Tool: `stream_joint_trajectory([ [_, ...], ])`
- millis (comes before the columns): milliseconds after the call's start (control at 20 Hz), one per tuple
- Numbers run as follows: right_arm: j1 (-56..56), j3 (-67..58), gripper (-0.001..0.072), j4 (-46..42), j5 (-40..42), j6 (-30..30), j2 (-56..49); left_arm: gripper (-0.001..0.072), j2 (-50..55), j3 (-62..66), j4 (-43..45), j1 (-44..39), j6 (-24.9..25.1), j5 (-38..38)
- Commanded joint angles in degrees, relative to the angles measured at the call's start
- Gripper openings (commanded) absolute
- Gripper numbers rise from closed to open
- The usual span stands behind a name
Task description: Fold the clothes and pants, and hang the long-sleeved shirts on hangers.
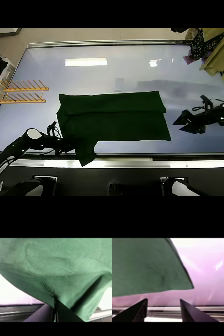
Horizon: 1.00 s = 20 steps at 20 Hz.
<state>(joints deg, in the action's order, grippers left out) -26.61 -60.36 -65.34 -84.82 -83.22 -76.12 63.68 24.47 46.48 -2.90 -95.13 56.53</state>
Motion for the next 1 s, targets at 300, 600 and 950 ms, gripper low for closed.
stream_joint_trajectory([
  [300,0.0,0.4,0.0473,-3.6,2.4,4.2,-11.2,0.0019,0.0,0.1,0.0,0.0,-0.1,1.5],
  [600,0.0,4.8,0.0471,0.1,4.5,5.7,-11.8,0.0019,0.0,0.1,0.0,0.0,-0.1,1.5],
  [950,0.0,9.0,0.0366,6.6,8.1,7.7,-11.8,0.0019,0.0,0.2,0.0,0.1,0.0,1.4],
])
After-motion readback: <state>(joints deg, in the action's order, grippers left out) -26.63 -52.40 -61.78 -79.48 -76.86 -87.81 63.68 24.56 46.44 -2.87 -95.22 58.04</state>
